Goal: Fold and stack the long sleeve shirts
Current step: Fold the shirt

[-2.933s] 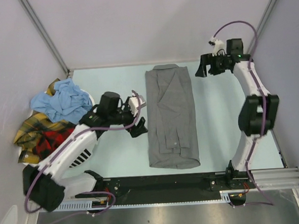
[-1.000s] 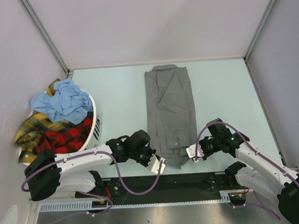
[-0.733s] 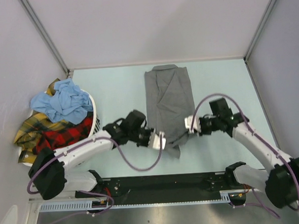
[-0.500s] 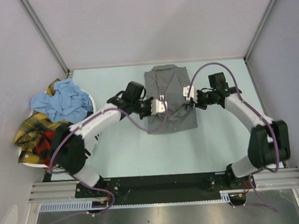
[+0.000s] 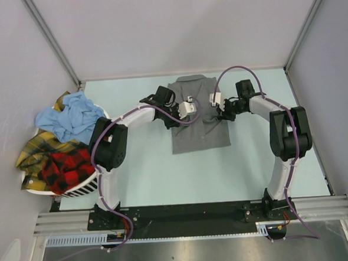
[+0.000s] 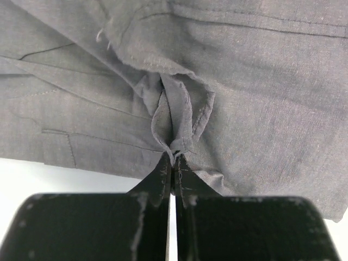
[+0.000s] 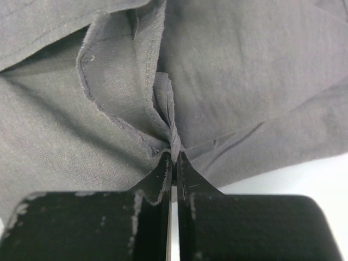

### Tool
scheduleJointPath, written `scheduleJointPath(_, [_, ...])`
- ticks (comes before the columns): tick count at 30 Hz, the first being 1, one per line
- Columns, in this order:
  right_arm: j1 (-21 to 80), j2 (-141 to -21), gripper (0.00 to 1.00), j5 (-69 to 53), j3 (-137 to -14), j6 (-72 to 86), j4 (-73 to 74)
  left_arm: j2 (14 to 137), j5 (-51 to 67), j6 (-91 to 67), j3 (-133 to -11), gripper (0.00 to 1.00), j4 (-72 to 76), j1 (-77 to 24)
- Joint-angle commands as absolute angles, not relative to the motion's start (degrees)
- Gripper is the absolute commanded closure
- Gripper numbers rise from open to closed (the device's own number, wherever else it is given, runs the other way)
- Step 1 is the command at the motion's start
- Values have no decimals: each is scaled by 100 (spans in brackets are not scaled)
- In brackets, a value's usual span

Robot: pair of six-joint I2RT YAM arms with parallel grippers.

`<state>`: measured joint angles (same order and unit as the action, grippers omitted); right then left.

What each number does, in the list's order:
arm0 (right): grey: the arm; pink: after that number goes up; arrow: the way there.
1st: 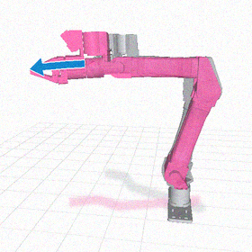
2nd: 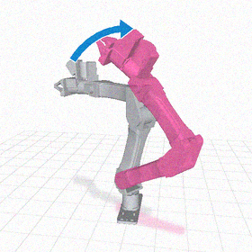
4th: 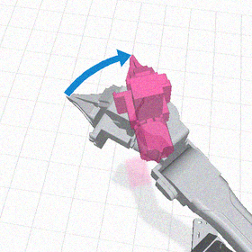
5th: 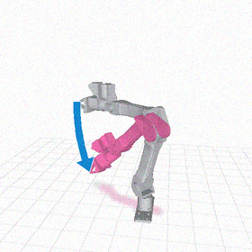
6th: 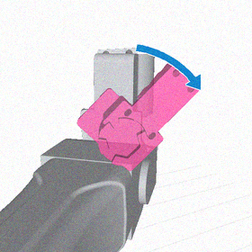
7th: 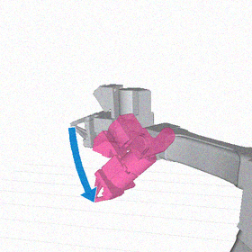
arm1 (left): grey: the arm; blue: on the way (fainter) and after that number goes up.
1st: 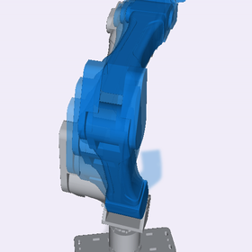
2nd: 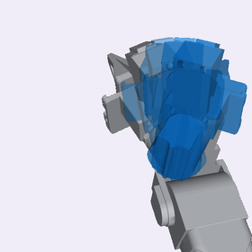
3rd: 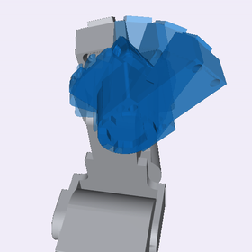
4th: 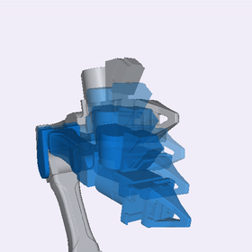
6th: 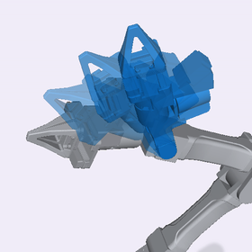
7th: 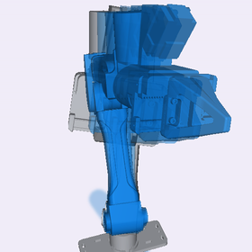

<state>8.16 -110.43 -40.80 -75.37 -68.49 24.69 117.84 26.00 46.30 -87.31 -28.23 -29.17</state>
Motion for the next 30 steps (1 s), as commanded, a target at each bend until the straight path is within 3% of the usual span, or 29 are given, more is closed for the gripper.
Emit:
scheduleJointPath(1, [642,-10969,100,-4192,-7919,-6627,2118,11532,2619,4184,-9044,100,-2681,-2813])
scheduleJointPath(13, [554,-11574,100,-3929,-8445,-6162,1951,12120,2181,3736,-9641,100,-2698,-2769])
scheduleJointPath(19, [650,-12032,91,-3472,-9052,-5337,2021,12551,1925,3244,-10063,96,-2979,-2611])
scheduleJointPath(21, [642,-12024,89,-3463,-9167,-5151,2039,12595,1968,3042,-10125,87,-3014,-2506])
scheduleJointPath(22, [633,-11971,77,-3445,-9184,-4985,2056,12595,1977,2989,-10177,78,-3015,-2479])
scheduleJointPath(23, [624,-11945,69,-3384,-9245,-4940,2144,12595,2021,2858,-10213,57,-3049,-2444])
scheduleJointPath(25, [545,-11805,53,-3331,-9325,-4791,2468,12481,2030,2647,-10344,51,-3120,-2312])
scheduleJointPath(30, [54,-11637,33,-3550,-10314,-4000,3697,11560,2879,1215,-10091,37,-3155,-1749])
